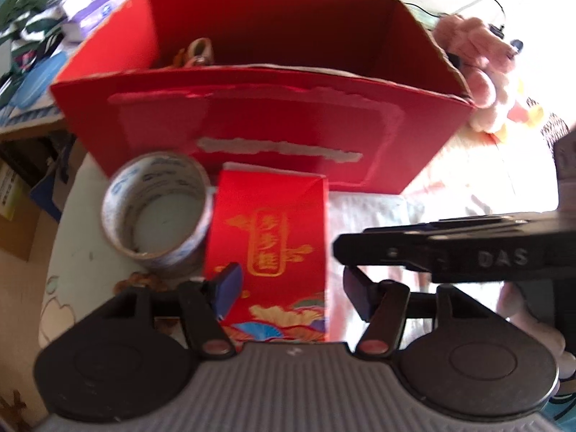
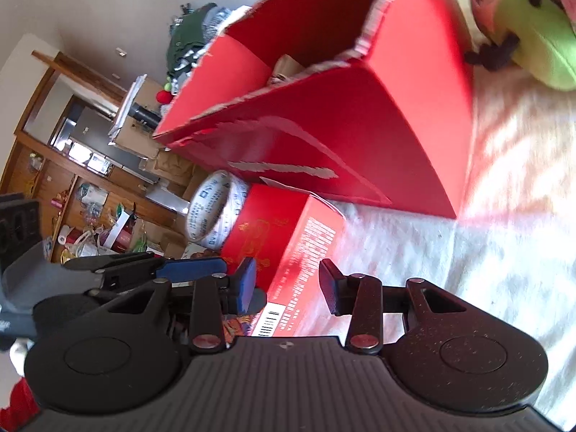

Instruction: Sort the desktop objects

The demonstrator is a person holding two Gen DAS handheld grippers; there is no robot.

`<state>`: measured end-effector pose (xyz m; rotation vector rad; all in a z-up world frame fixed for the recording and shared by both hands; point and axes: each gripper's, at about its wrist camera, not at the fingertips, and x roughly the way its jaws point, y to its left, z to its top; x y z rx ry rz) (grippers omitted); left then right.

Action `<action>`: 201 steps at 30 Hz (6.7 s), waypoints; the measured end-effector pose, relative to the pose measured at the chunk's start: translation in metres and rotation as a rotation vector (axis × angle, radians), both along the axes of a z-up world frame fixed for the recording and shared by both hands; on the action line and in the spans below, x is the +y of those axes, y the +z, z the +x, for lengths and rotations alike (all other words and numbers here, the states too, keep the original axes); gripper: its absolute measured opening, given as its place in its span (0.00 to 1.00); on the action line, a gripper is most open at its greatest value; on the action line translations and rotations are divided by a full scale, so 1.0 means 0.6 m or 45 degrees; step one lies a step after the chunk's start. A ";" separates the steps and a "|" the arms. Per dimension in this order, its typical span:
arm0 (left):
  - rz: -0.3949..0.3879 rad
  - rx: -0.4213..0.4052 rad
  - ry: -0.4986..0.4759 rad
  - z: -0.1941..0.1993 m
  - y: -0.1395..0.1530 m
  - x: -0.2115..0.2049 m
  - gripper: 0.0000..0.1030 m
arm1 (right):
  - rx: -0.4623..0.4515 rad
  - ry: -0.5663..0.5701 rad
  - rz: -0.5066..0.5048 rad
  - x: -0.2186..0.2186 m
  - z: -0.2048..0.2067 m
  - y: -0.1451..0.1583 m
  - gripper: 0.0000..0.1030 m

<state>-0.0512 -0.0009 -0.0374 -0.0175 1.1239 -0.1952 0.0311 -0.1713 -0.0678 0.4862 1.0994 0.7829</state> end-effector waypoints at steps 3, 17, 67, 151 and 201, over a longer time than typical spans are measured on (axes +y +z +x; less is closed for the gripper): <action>0.030 -0.010 -0.042 0.000 0.001 -0.017 0.65 | 0.063 -0.041 0.030 -0.018 0.005 -0.013 0.42; 0.093 -0.002 0.052 0.003 0.002 0.015 0.69 | 0.102 -0.049 0.132 -0.041 0.004 -0.005 0.43; -0.197 0.057 -0.217 0.015 -0.025 -0.093 0.82 | 0.209 -0.198 -0.004 -0.186 -0.025 0.003 0.45; -0.072 0.287 -0.311 0.329 0.035 0.007 0.81 | 0.211 -0.180 -0.493 0.098 0.275 0.075 0.52; 0.018 0.140 -0.186 0.309 0.040 0.051 0.77 | 0.161 -0.311 -0.407 0.084 0.267 0.057 0.41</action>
